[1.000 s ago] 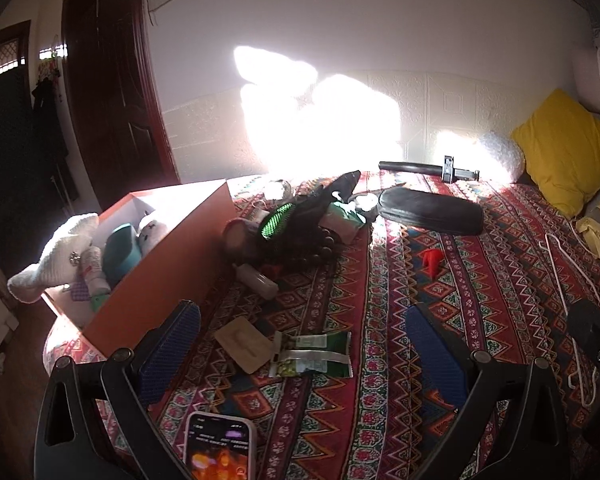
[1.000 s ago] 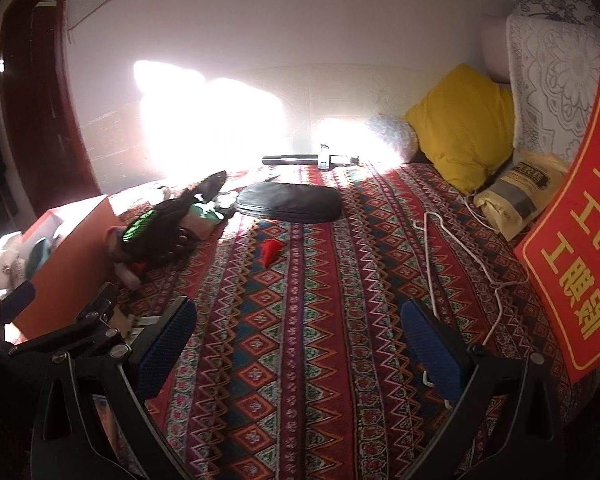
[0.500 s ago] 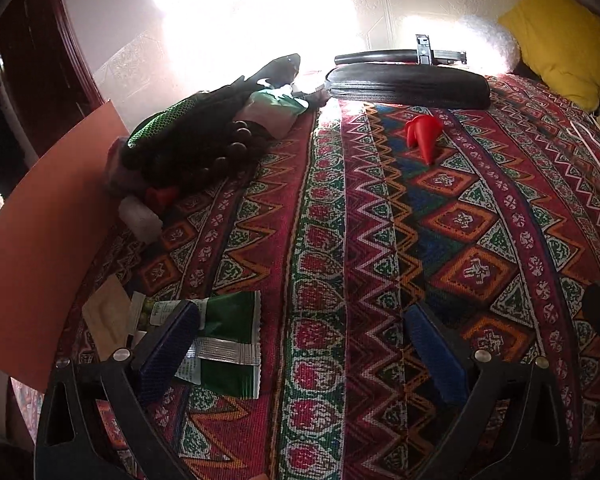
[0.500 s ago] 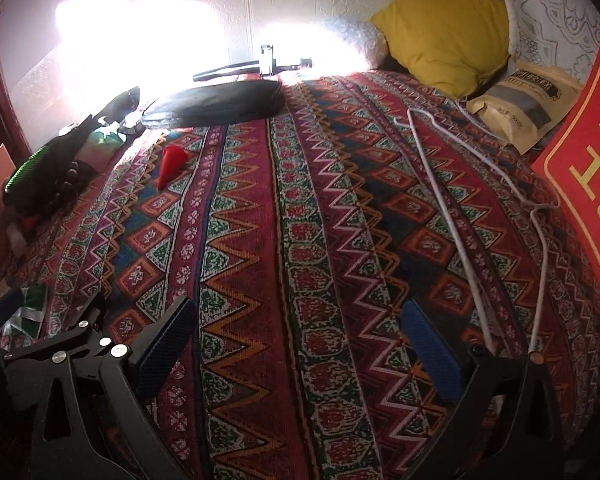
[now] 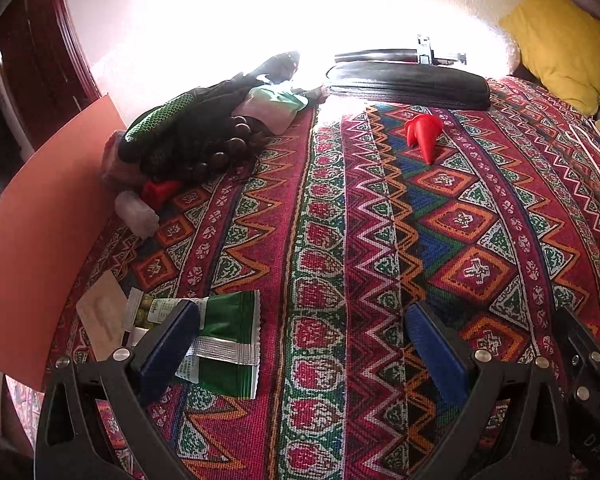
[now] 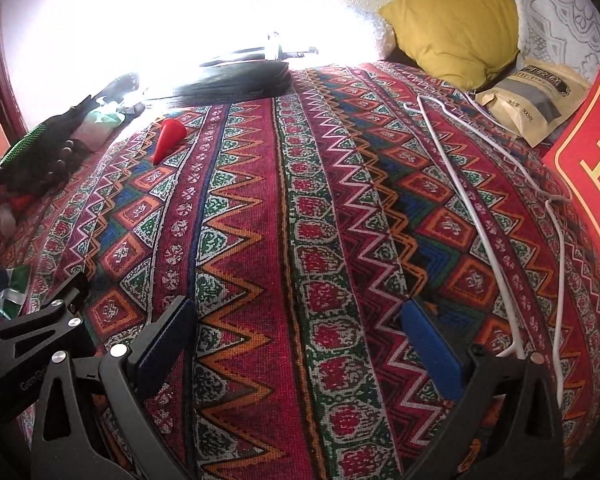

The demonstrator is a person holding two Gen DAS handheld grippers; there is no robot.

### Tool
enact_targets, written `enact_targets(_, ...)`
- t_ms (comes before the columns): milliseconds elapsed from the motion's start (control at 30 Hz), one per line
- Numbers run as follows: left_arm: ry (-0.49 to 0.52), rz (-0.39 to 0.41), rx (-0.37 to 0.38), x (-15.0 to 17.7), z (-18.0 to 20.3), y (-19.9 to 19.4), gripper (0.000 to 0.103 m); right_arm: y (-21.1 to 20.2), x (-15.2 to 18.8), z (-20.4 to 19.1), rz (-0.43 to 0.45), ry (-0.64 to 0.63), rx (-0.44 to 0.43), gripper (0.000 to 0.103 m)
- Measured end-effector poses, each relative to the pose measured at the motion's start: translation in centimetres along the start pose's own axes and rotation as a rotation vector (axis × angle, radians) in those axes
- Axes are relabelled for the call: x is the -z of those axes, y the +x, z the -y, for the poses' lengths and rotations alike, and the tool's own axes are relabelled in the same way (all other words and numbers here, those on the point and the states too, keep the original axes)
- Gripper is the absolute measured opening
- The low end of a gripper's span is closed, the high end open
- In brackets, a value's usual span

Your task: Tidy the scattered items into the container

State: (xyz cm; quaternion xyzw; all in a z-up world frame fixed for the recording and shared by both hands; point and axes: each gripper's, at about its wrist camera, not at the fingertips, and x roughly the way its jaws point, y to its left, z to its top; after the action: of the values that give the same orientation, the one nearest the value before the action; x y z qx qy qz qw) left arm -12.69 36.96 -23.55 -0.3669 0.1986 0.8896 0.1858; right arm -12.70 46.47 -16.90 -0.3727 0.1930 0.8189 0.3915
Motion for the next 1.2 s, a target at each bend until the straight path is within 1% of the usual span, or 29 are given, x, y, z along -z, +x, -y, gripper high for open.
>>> enact_targets(1200, 0.005, 0.001, 0.001, 0.08, -0.08, -0.14, 0.103, -0.09, 0.13, 0.16, -0.001, -0.001, 0.000, 0.102)
